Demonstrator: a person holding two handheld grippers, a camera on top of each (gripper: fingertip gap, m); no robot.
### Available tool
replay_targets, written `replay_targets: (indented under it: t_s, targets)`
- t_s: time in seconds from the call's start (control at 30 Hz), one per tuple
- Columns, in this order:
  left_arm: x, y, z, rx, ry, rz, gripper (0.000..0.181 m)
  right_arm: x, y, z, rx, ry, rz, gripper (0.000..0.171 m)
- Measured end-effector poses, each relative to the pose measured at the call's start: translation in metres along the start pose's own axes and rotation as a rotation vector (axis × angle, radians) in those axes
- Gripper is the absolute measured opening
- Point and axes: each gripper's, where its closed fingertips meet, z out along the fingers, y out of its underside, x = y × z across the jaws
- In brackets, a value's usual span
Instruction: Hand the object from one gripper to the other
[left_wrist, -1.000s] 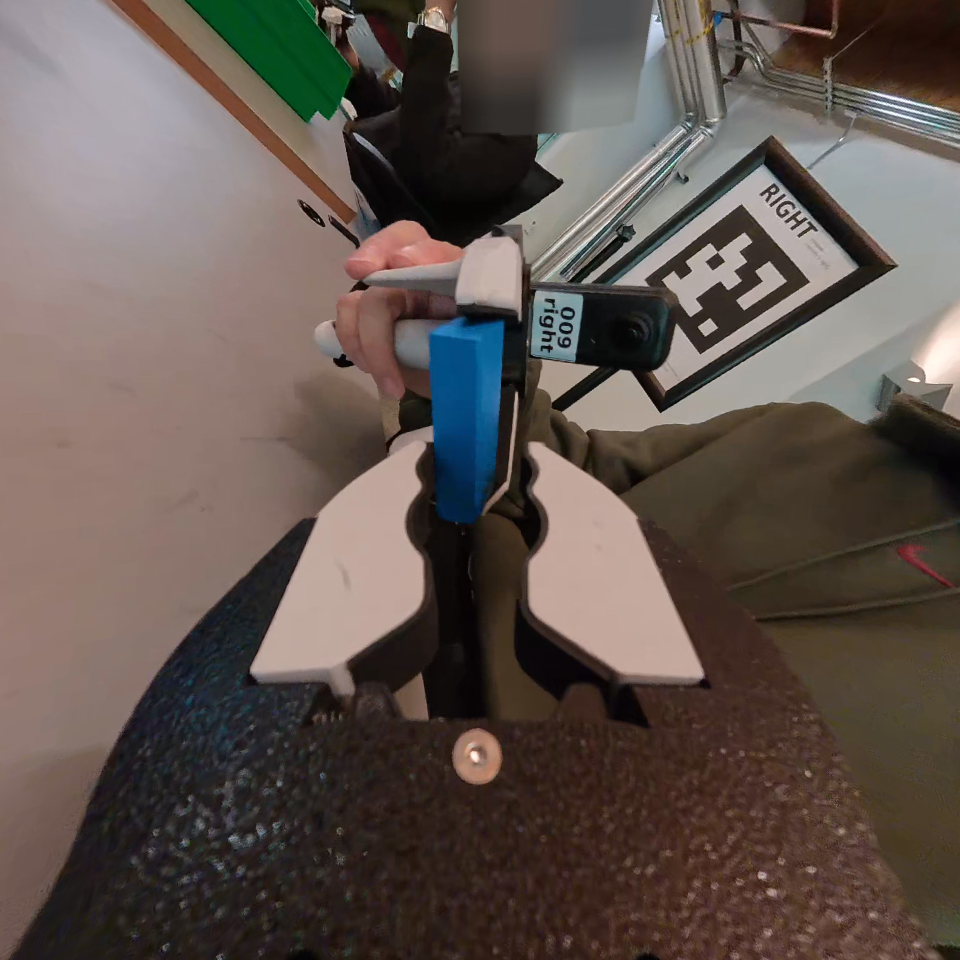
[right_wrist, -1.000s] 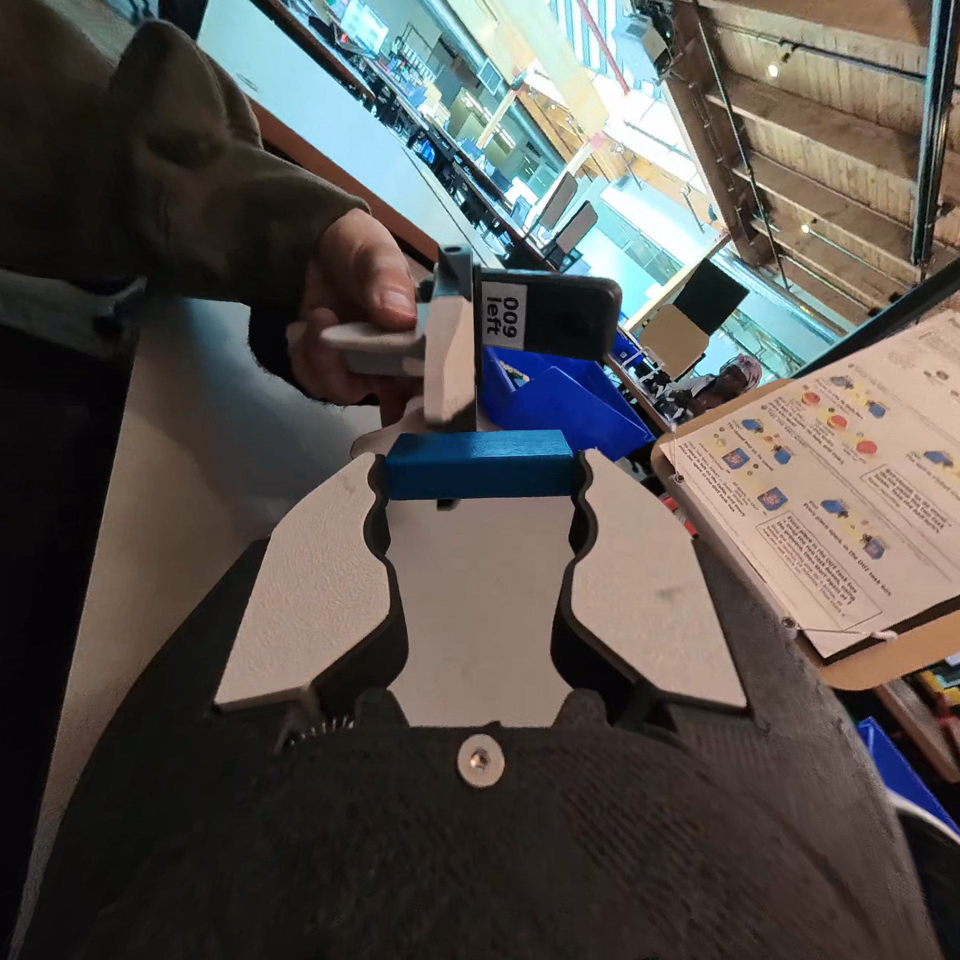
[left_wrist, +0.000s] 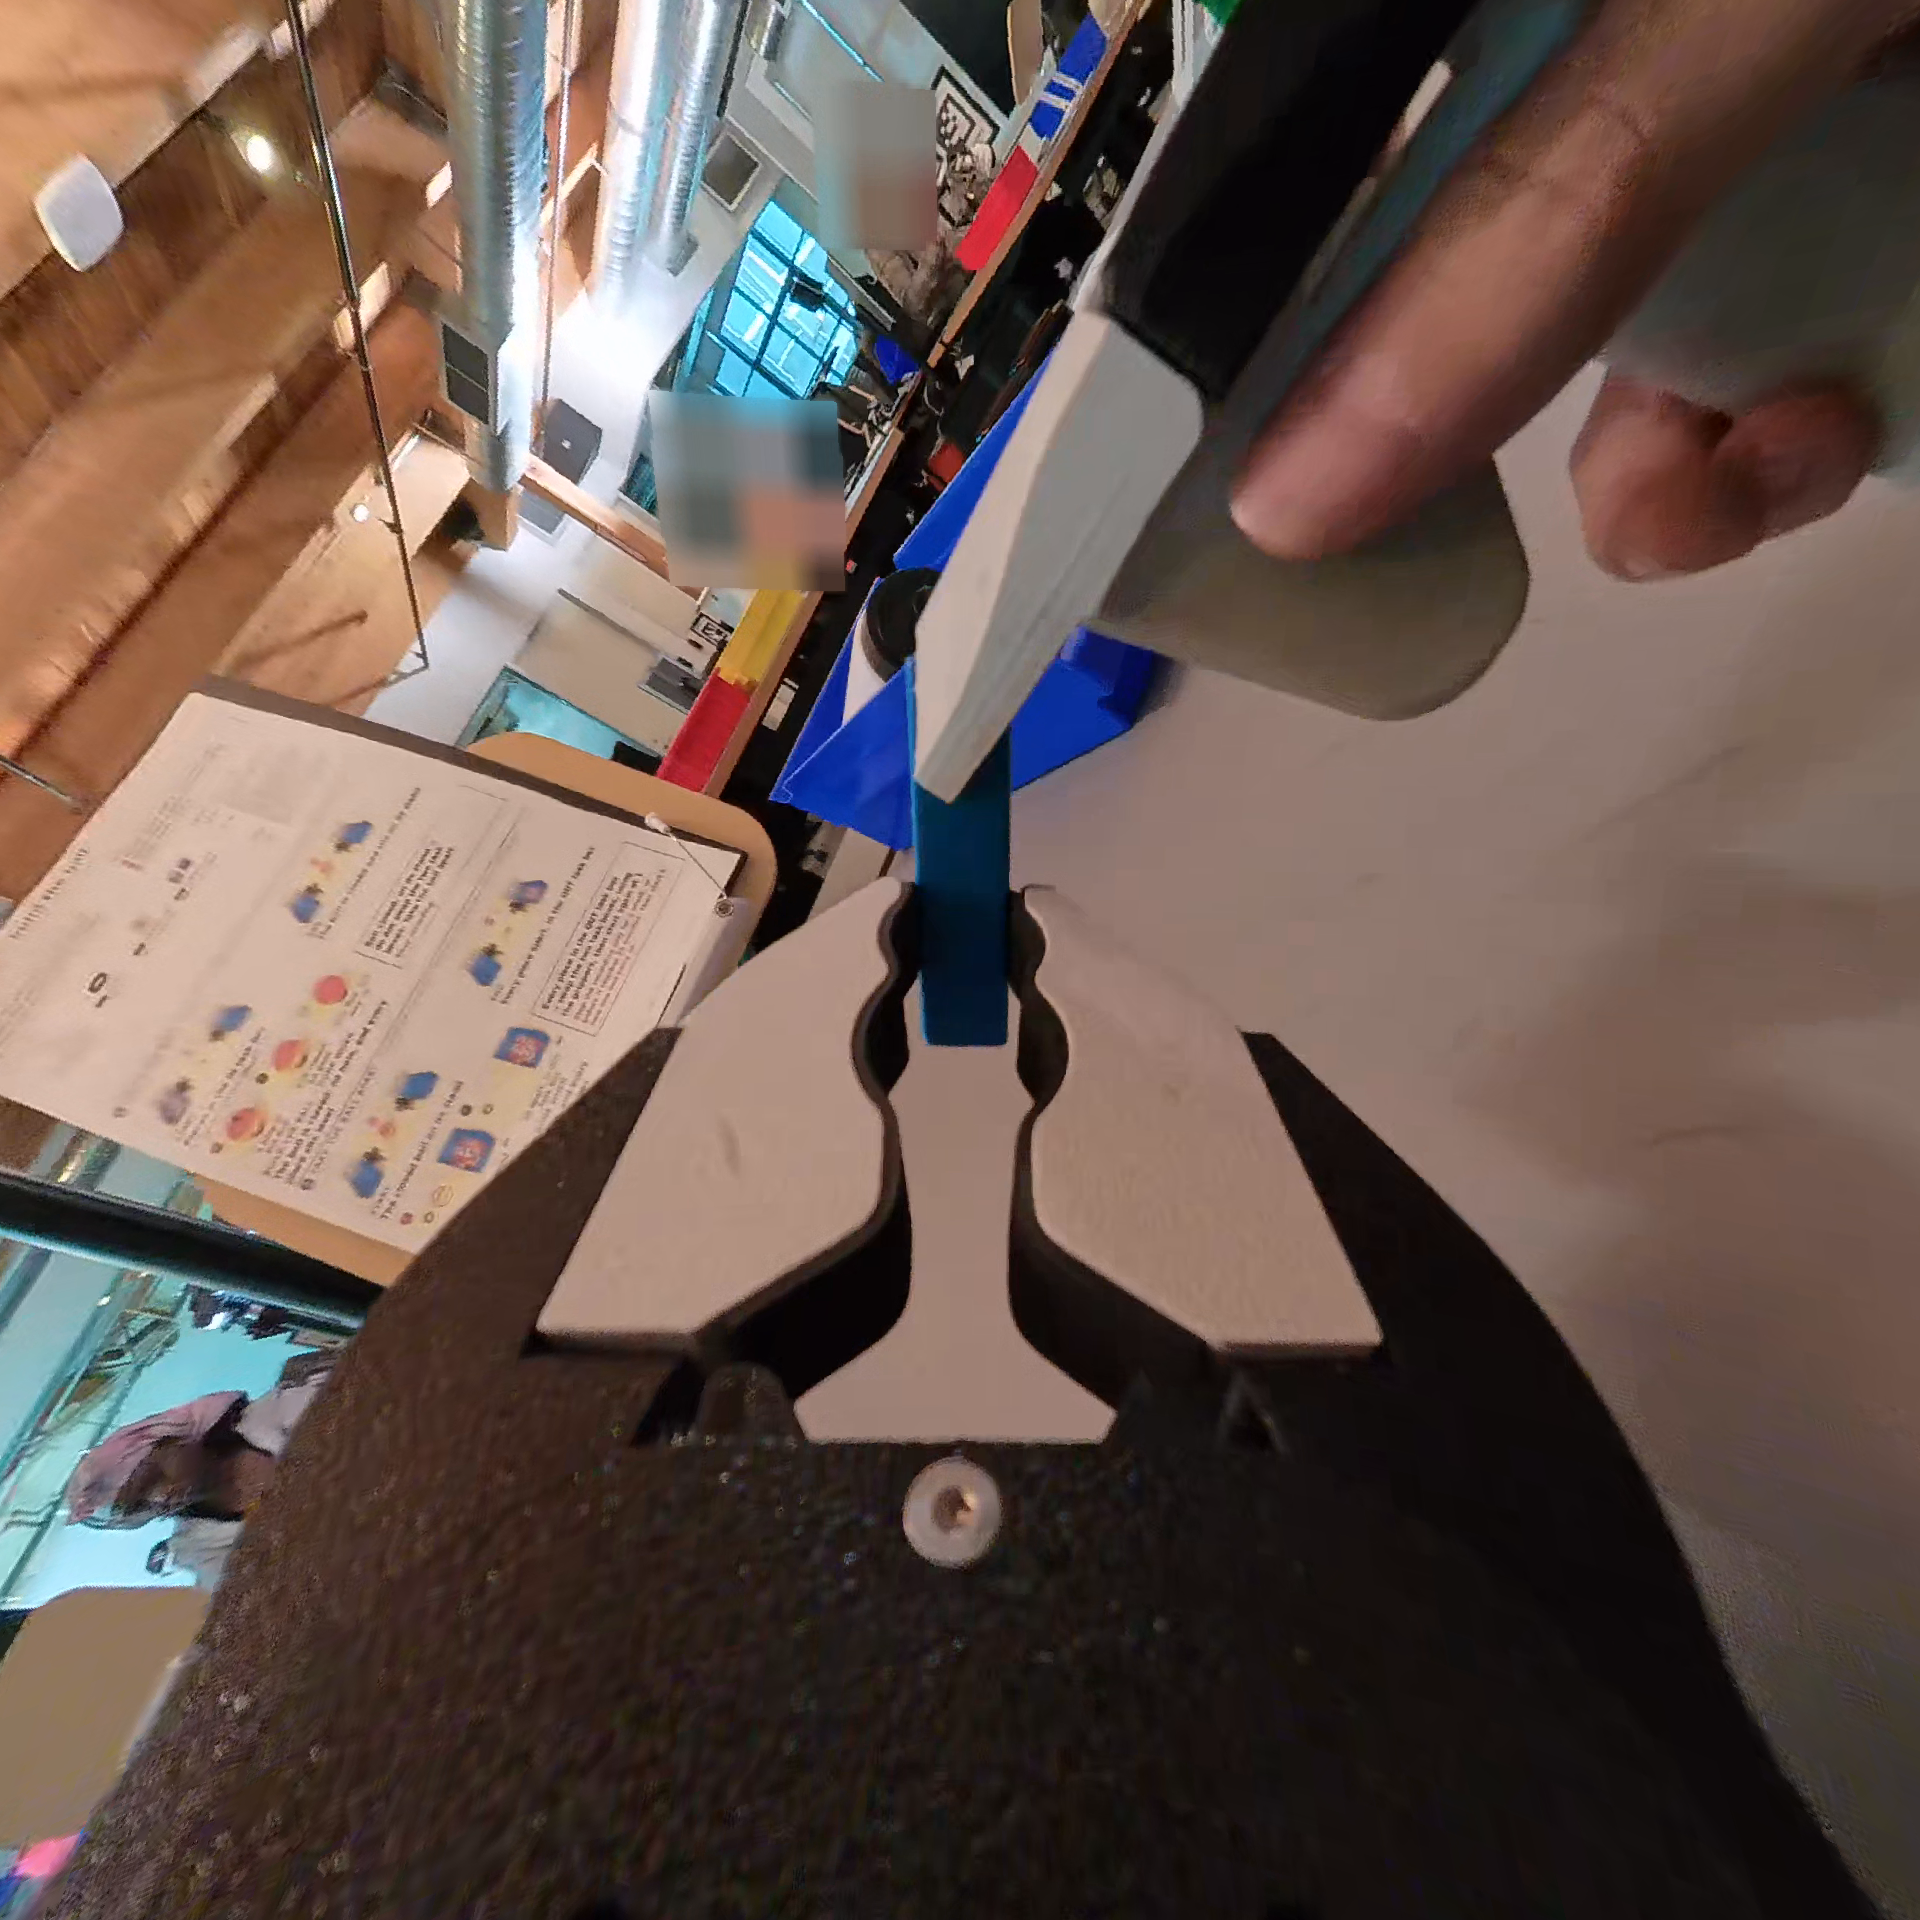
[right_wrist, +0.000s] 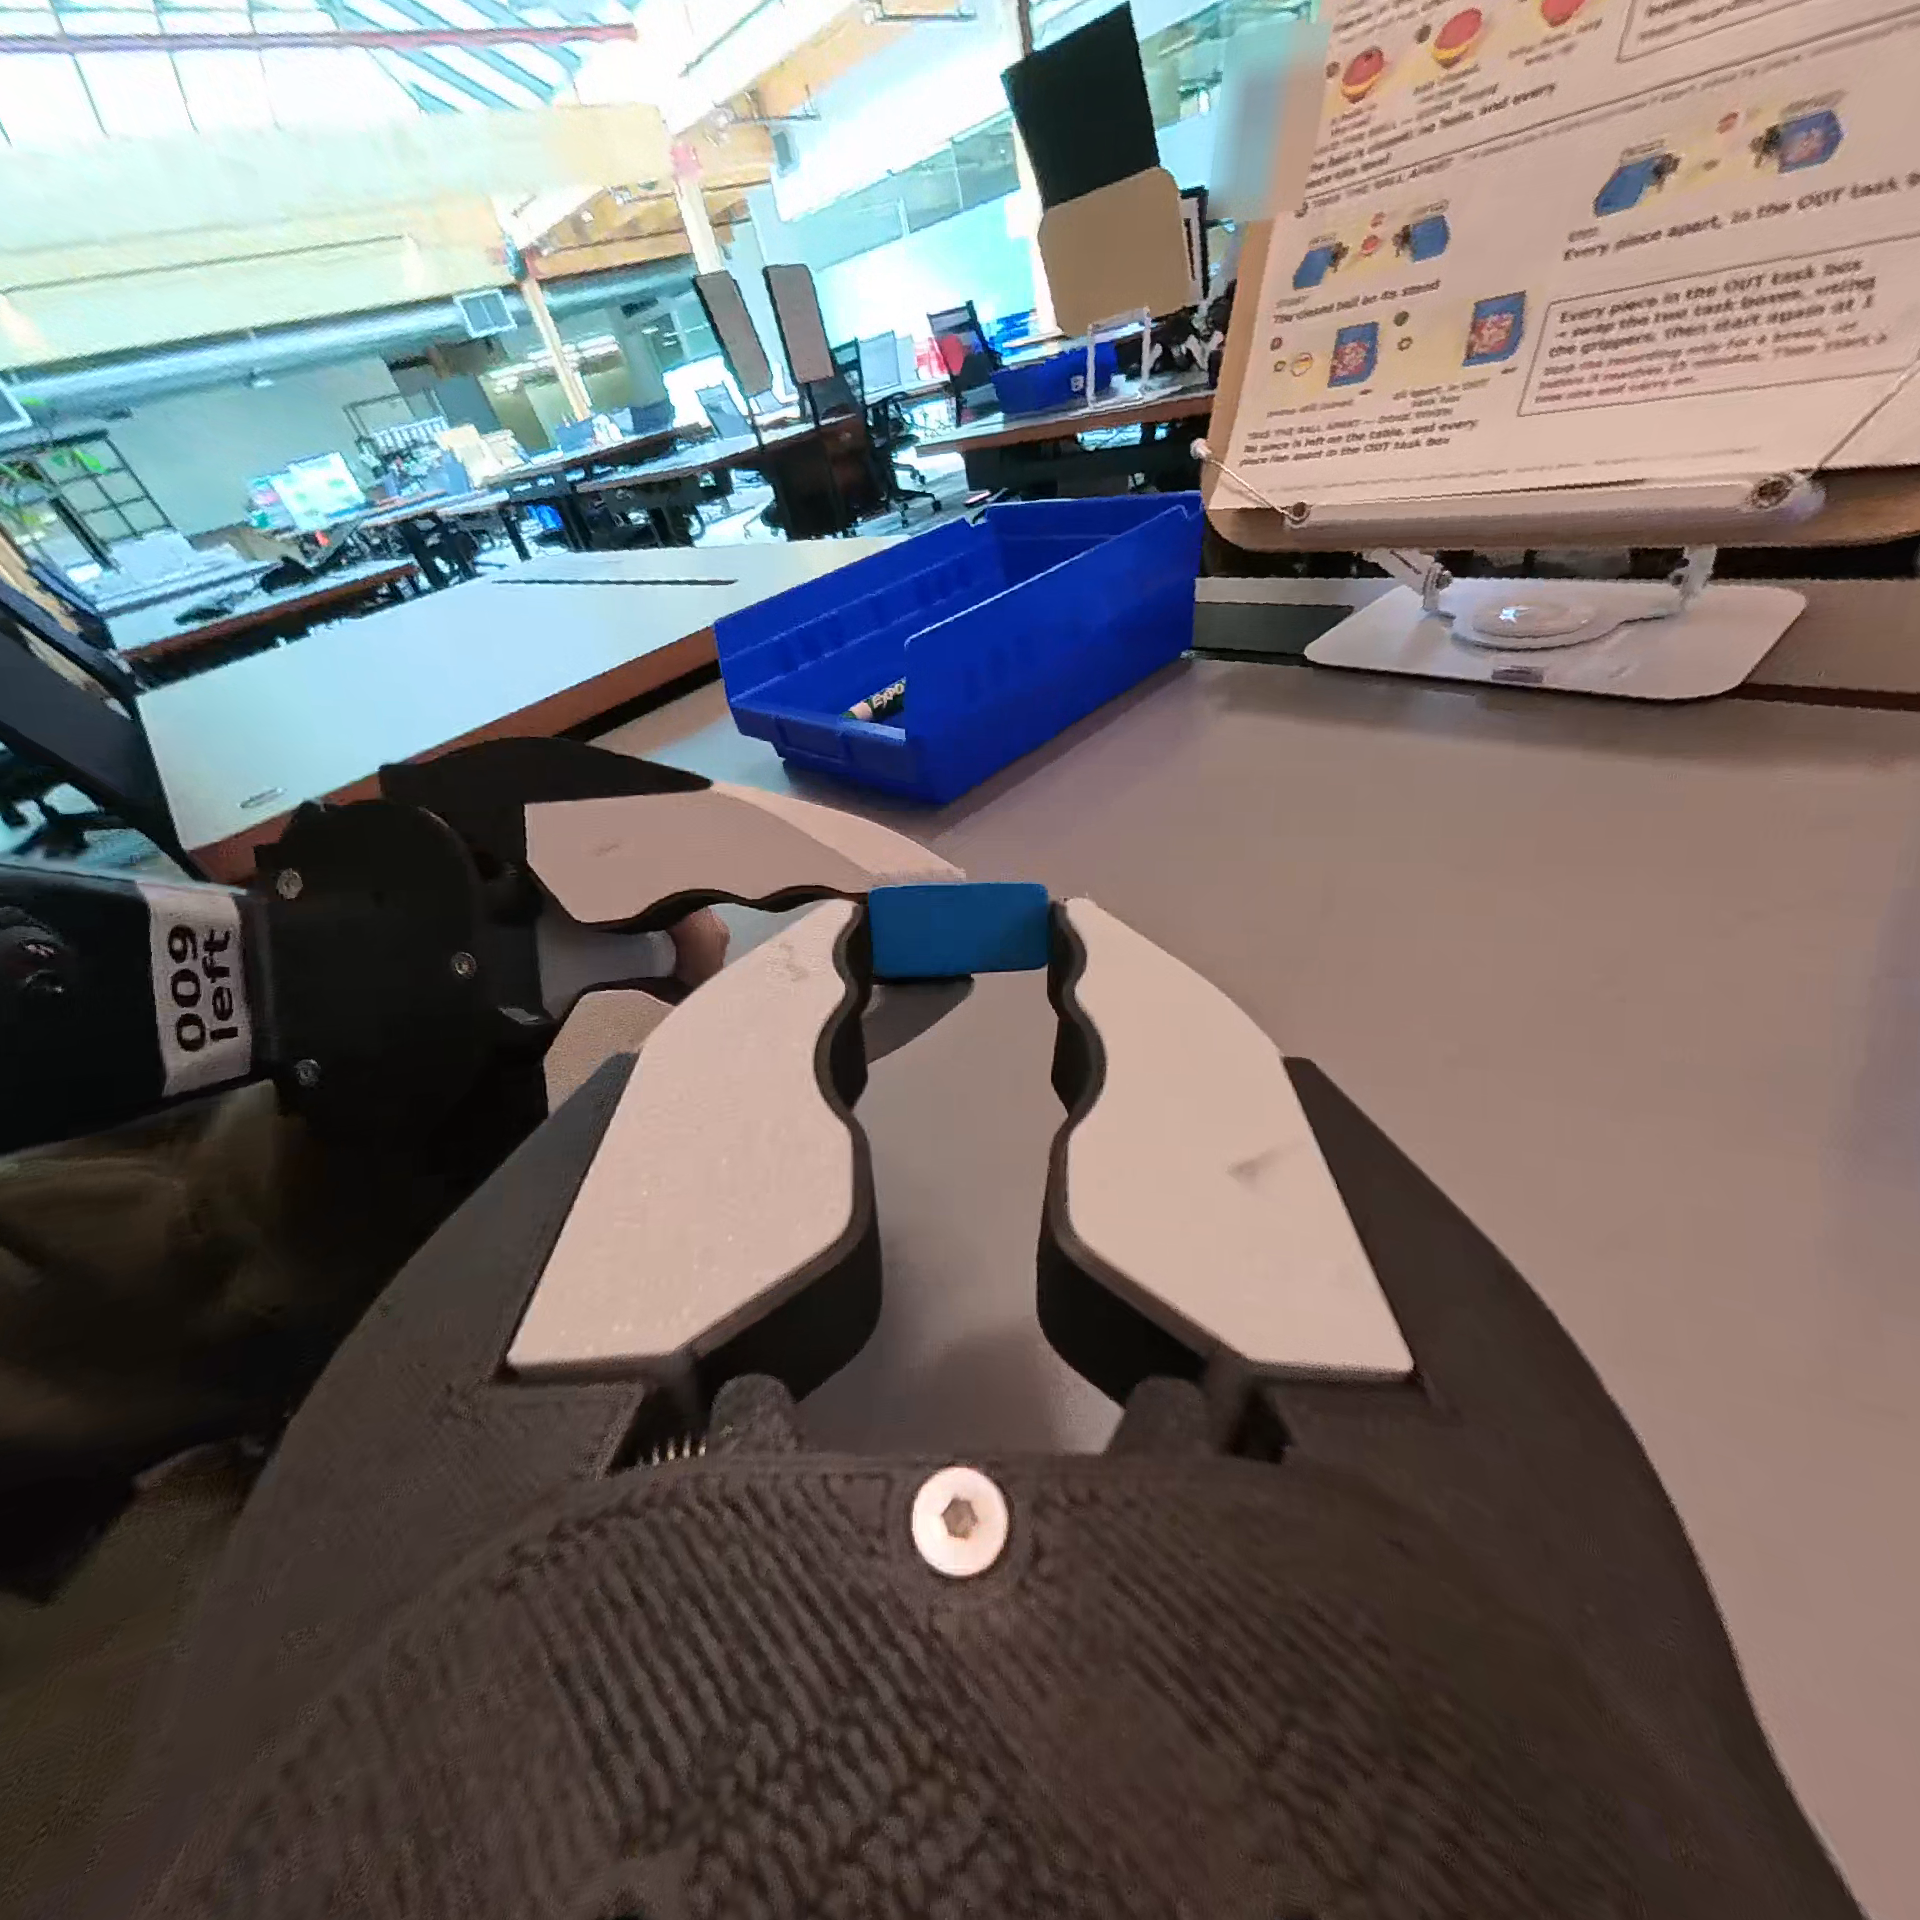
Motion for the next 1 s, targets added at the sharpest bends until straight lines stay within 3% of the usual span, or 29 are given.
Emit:
replay_targets:
  t_s: [0.13, 0.2, 0.33, 0.43, 0.5, 0.6, 0.7, 0.9, 1.0]
  targets:
    - [0.001, -0.005, -0.001, 0.054, 0.022, -0.057, 0.018, -0.002, -0.001, -0.004, 0.002, -0.105, -0.054, 0.032]
    - [0.004, -0.011, -0.003, 0.118, 0.101, -0.225, 0.028, -0.004, -0.006, -0.011, 0.037, -0.176, -0.115, 0.032]
    - [0.006, -0.025, -0.011, 0.246, 0.482, -0.966, 0.064, -0.019, -0.028, -0.04, 0.224, -0.324, -0.342, 0.032]
    - [0.007, -0.045, -0.027, 0.366, 0.908, -1.489, 0.067, -0.026, -0.032, -0.055, 0.305, -0.373, -0.483, 0.033]
    - [0.011, -0.053, -0.038, 0.414, 1.129, -1.647, 0.058, -0.029, -0.031, -0.055, 0.313, -0.396, -0.479, 0.033]
    - [0.017, -0.063, -0.046, 0.445, 1.298, -1.759, 0.053, -0.033, -0.022, -0.052, 0.29, -0.419, -0.509, 0.033]
    - [0.017, -0.064, -0.047, 0.461, 1.35, -1.807, 0.03, -0.035, -0.01, -0.047, 0.228, -0.426, -0.56, 0.033]
    - [0.015, -0.05, -0.04, 0.451, 1.181, -1.7, 0.017, -0.025, 0.006, -0.036, 0.108, -0.35, -0.595, 0.033]
    - [0.014, -0.041, -0.036, 0.452, 1.017, -1.517, 0.017, -0.019, 0.004, -0.031, 0.07, -0.335, -0.402, 0.043]
